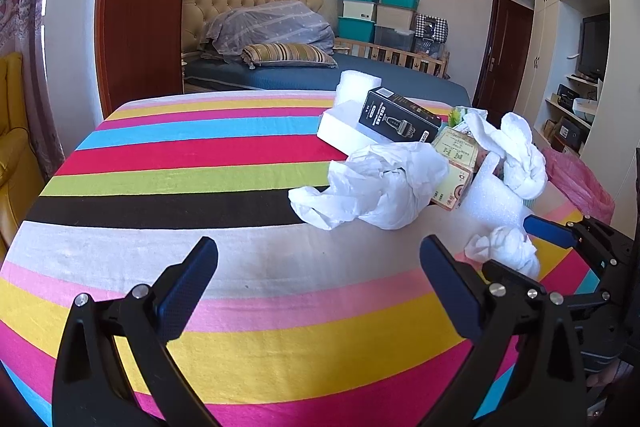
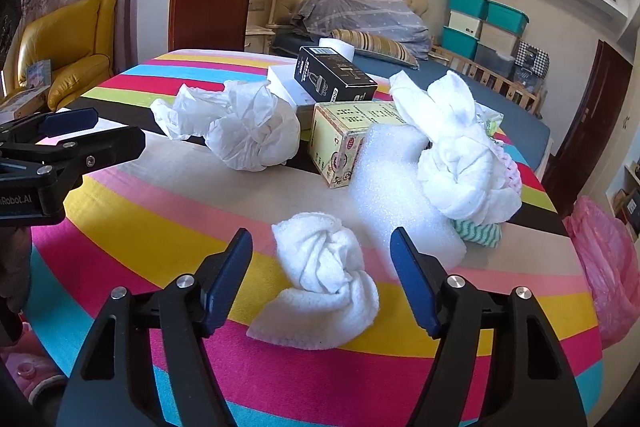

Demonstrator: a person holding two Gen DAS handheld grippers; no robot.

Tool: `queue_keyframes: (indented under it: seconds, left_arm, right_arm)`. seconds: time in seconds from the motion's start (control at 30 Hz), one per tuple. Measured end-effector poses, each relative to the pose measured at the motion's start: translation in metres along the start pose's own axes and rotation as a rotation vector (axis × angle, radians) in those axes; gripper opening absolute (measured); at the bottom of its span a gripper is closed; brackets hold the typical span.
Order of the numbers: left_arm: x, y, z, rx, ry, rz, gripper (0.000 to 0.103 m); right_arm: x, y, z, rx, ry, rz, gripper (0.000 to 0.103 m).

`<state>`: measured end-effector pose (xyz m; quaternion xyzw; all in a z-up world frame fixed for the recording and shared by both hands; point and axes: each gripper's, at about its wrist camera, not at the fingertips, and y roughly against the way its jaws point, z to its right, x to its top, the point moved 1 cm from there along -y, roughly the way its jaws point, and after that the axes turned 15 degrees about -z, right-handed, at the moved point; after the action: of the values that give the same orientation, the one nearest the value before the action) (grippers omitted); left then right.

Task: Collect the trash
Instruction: 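Grasp a rolled white tissue with the right gripper while the left gripper reaches crumpled tissue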

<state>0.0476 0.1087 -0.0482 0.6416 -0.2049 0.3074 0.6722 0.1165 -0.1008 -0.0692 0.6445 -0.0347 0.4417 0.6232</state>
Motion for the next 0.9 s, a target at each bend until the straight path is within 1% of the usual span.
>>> queue_keyframes:
  seconds: [0.07, 0.13, 0.17, 0.23, 0.3, 0.43, 0.63, 0.8, 0.83, 0.87, 0.9]
  left_arm:
    - [0.000, -0.001, 0.001, 0.005, -0.006, -0.005, 0.098]
    - [0.001, -0.002, 0.003, 0.011, -0.014, -0.013, 0.098]
    - [0.002, -0.003, 0.004, 0.016, -0.018, -0.017, 0.098]
    - [0.003, -0.005, 0.006, 0.021, -0.027, -0.028, 0.098]
    - [0.006, -0.008, 0.009, 0.014, -0.036, -0.048, 0.098]
    - [0.016, -0.018, 0.017, -0.026, -0.039, -0.094, 0.098]
    - [0.036, -0.040, 0.034, -0.043, -0.063, -0.141, 0.098]
    - [0.053, -0.067, 0.050, -0.013, -0.101, -0.195, 0.098]
    - [0.057, -0.073, 0.054, -0.006, -0.115, -0.210, 0.097]
    - [0.058, -0.076, 0.056, -0.007, -0.125, -0.215, 0.092]
    - [0.059, -0.078, 0.059, -0.012, -0.138, -0.219, 0.083]
  right_arm:
    - [-0.001, -0.001, -0.001, 0.008, 0.008, -0.006, 0.057]
    - [-0.002, -0.002, -0.002, 0.018, 0.012, -0.005, 0.042]
    - [-0.003, -0.002, -0.002, 0.026, 0.015, -0.006, 0.039]
    - [-0.005, 0.000, 0.000, 0.038, 0.012, 0.005, 0.037]
    - [-0.009, 0.002, 0.002, 0.051, 0.006, 0.016, 0.035]
    - [-0.017, 0.006, 0.011, 0.074, -0.025, 0.031, 0.035]
    - [-0.028, 0.019, 0.034, 0.087, -0.082, 0.068, 0.035]
    - [-0.036, 0.024, 0.051, 0.095, -0.132, 0.084, 0.035]
    - [-0.037, 0.025, 0.053, 0.096, -0.138, 0.087, 0.035]
    - [-0.038, 0.026, 0.055, 0.096, -0.143, 0.089, 0.035]
    - [-0.039, 0.026, 0.056, 0.095, -0.148, 0.091, 0.035]
